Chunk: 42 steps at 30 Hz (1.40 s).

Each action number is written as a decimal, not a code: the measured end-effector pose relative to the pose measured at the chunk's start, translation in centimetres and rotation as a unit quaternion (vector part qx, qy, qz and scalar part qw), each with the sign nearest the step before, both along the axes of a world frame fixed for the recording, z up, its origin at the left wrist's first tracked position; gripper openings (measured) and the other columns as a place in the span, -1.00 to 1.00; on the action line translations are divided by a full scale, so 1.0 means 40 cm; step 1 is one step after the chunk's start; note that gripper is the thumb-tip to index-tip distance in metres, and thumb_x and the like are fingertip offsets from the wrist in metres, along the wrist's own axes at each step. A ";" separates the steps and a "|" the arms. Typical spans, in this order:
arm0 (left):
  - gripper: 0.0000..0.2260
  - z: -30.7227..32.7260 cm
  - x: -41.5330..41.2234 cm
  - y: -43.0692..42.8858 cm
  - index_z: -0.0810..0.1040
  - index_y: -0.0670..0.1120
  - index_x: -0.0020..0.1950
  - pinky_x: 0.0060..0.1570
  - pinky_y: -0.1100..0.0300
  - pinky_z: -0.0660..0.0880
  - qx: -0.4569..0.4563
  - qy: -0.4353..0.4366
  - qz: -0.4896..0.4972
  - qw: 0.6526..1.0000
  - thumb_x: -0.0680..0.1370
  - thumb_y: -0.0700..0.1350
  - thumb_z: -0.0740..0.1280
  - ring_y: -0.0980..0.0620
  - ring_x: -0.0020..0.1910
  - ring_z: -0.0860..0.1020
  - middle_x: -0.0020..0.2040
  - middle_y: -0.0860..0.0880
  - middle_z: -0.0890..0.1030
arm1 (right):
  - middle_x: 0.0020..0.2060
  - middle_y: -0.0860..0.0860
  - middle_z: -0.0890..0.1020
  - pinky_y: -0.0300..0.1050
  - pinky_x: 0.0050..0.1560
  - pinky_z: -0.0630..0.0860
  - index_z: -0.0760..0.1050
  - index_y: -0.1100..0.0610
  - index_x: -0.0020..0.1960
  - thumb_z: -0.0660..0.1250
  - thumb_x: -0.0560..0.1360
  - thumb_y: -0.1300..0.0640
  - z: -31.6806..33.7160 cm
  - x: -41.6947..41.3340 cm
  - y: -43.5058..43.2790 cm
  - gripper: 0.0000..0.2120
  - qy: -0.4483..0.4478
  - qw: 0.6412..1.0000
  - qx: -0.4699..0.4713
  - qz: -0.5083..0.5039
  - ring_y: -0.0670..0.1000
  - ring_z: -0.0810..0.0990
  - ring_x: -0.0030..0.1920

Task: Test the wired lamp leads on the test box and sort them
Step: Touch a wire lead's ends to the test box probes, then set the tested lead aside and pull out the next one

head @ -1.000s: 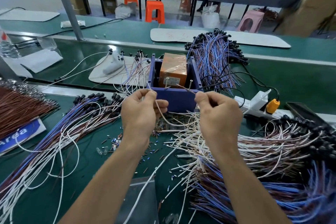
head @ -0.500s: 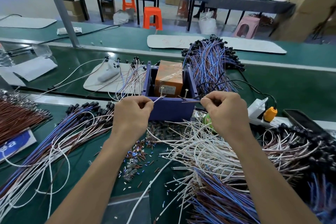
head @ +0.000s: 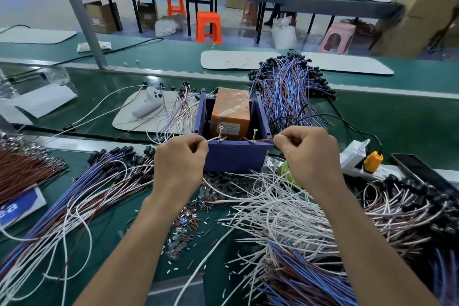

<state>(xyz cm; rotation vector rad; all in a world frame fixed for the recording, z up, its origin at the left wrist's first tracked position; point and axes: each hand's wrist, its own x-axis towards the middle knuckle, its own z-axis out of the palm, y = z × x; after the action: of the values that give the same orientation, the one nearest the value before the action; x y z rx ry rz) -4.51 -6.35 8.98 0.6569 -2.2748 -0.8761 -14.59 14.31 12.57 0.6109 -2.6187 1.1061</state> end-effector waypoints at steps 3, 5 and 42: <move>-0.88 0.001 -0.002 -0.001 0.75 0.01 -0.09 -0.14 0.10 0.55 -0.005 0.004 0.005 1.000 0.59 -0.07 0.42 0.01 -0.26 0.62 -0.29 0.09 0.68 | -0.51 -0.09 0.57 -0.05 -0.29 0.50 0.68 0.04 -0.25 0.46 0.53 0.02 -0.001 -0.007 -0.005 -0.80 -0.005 1.000 0.001 0.002 -0.01 0.54 -0.42; -0.88 0.003 -0.004 -0.001 0.75 0.01 -0.09 -0.14 0.10 0.55 -0.010 0.005 0.007 1.000 0.59 -0.06 0.42 0.01 -0.26 0.62 -0.29 0.09 0.68 | -0.53 -0.06 0.55 -0.01 -0.29 0.53 0.65 0.08 -0.28 0.44 0.54 0.03 -0.003 -0.012 -0.006 -0.75 0.002 1.000 0.012 -0.015 0.05 0.52 -0.42; -0.41 -0.075 0.254 0.054 0.48 0.20 0.45 0.05 0.37 0.55 0.112 0.046 0.003 0.993 0.48 -0.16 0.54 0.34 0.15 0.56 0.30 0.30 0.53 | -0.23 0.00 0.58 -0.02 -0.19 0.32 0.55 0.01 -0.06 0.25 0.64 0.08 -0.106 0.210 -0.075 -0.86 -0.018 0.982 0.130 0.137 0.08 0.46 -0.16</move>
<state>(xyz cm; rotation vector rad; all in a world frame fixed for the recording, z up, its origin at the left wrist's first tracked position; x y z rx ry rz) 5.65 -4.19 5.99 0.7060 -2.1105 -1.1447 -6.18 11.29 8.35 1.0432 -2.7950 0.8511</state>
